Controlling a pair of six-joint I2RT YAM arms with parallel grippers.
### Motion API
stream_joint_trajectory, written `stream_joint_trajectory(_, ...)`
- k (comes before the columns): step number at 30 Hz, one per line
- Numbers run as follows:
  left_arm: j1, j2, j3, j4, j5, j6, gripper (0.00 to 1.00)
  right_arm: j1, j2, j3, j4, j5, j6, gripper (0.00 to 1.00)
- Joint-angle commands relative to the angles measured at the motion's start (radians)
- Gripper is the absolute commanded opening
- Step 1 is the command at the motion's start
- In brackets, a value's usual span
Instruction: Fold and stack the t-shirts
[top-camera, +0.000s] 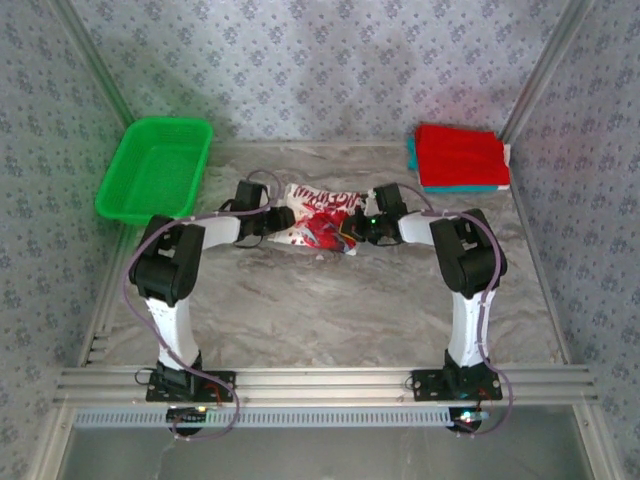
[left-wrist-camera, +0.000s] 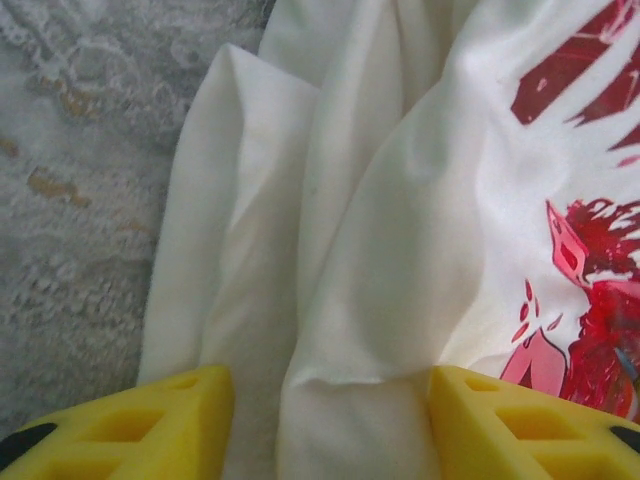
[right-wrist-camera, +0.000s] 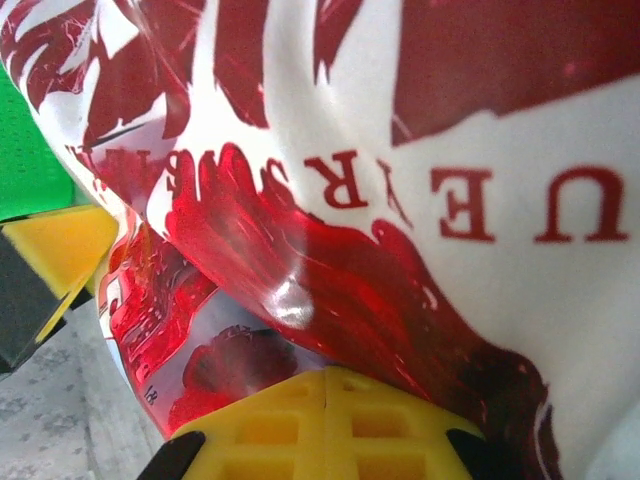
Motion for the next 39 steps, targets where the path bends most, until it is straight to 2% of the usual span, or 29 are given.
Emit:
stream_joint_trajectory(1, -0.012, -0.098, 0.017, -0.11, -0.049, -0.005, 0.54, 0.017, -0.081, 0.093, -0.166, 0.048, -0.062, 0.12)
stream_joint_trajectory(6, -0.058, -0.206, 0.047, -0.178, -0.08, 0.002, 0.55, 0.07, -0.152, 0.11, -0.166, -0.001, -0.051, 0.19)
stream_joint_trajectory(9, -0.088, -0.227, 0.01, -0.131, -0.069, 0.003, 0.52, 0.099, -0.15, 0.082, -0.133, 0.001, -0.036, 0.2)
stream_joint_trajectory(16, -0.095, -0.075, -0.107, 0.062, 0.014, -0.068, 0.4, 0.082, -0.037, -0.02, -0.022, 0.016, 0.013, 0.16)
stream_joint_trajectory(19, -0.094, -0.036, -0.123, 0.07, 0.002, -0.077, 0.39, 0.076, -0.011, -0.039, -0.019, 0.026, 0.012, 0.15)
stream_joint_trajectory(24, -0.09, -0.07, -0.131, 0.046, -0.012, -0.076, 0.39, 0.057, -0.02, -0.042, -0.03, 0.017, 0.012, 0.15)
stream_joint_trajectory(28, -0.082, -0.125, -0.053, -0.031, -0.012, -0.047, 0.4, 0.036, -0.065, 0.021, -0.094, 0.006, -0.02, 0.19)
stream_joint_trajectory(32, -0.071, -0.118, 0.102, -0.105, 0.011, -0.005, 0.41, 0.012, -0.079, 0.149, -0.18, -0.019, -0.049, 0.21)
stream_joint_trajectory(35, -0.059, -0.047, 0.23, -0.143, 0.046, 0.023, 0.42, -0.011, -0.054, 0.209, -0.195, -0.018, -0.057, 0.21)
stream_joint_trajectory(39, -0.033, 0.095, 0.324, -0.112, 0.076, 0.016, 0.41, -0.047, 0.049, 0.303, -0.226, -0.024, -0.062, 0.21)
